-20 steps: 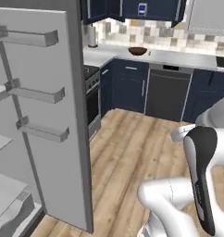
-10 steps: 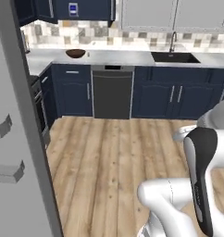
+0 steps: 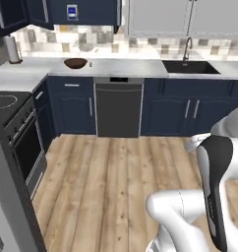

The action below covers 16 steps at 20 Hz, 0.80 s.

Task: Pick the egg and butter from the fridge and place them by the bowl for mixing.

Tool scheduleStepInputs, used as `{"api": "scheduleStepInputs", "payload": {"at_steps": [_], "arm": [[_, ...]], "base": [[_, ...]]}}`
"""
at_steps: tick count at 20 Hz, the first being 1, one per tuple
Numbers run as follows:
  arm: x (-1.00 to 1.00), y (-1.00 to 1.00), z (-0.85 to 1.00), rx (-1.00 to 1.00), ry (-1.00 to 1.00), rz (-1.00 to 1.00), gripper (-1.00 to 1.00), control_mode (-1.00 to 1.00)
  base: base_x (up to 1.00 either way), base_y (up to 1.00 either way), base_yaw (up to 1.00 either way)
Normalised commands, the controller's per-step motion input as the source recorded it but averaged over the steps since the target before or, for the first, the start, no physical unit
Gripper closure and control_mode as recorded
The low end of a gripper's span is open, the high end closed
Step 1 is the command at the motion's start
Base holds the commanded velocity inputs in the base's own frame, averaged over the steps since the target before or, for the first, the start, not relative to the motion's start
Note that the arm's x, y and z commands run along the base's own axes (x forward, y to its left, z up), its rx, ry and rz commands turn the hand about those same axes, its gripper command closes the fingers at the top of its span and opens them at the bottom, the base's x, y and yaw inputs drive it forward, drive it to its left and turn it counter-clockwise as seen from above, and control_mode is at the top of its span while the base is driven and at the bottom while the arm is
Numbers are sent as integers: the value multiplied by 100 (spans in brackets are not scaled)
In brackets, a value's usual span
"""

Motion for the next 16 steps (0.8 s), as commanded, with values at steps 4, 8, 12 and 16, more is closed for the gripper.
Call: {"api": "scheduleStepInputs", "payload": {"at_steps": [4, 8, 12, 16], "arm": [[0, 0, 0, 0, 0, 0, 100, 100], [0, 0, 0, 0, 0, 0, 100, 100], [0, 0, 0, 0, 0, 0, 100, 100], [0, 0, 0, 0, 0, 0, 100, 100]], "base": [[92, 18, 0], [90, 26, 0], [89, 33, 0], [89, 39, 0]]}}
